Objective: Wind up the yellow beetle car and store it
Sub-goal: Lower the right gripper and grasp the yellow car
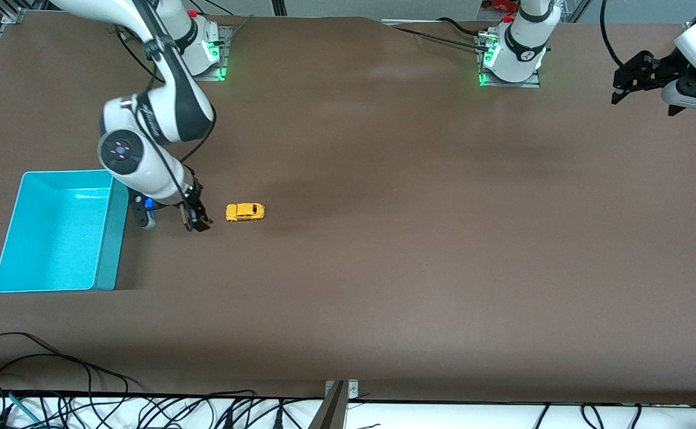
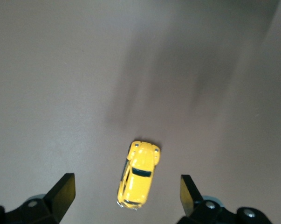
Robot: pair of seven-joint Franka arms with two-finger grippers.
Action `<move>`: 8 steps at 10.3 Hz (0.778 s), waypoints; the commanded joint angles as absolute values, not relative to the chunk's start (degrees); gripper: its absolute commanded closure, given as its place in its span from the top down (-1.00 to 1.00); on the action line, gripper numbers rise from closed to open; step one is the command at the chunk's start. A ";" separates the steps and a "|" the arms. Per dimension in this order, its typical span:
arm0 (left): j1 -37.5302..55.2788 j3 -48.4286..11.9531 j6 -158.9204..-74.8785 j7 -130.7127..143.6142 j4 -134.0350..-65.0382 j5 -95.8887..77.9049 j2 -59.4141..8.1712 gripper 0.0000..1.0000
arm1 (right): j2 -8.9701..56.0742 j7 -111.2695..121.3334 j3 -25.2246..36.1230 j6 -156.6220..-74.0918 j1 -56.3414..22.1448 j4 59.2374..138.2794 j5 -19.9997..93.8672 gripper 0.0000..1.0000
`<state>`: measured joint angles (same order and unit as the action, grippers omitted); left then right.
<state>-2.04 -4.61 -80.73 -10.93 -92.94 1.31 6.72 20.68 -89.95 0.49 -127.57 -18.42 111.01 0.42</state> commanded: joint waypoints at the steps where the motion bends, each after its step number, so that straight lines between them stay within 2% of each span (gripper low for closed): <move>1: 1.73 -0.73 -78.84 -9.41 -90.45 -0.09 5.72 1.00 | 22.76 -98.49 0.97 -128.67 -20.04 110.04 -0.43 1.00; 3: 1.93 -0.09 -78.05 -9.23 -88.43 -0.70 3.70 1.00 | 23.64 -100.89 0.88 -128.58 -20.74 109.69 -2.63 1.00; 8: 2.02 -2.19 -77.61 -5.01 -88.07 -0.09 3.52 1.00 | 27.94 -106.08 0.88 -130.34 -22.76 109.95 -2.73 1.00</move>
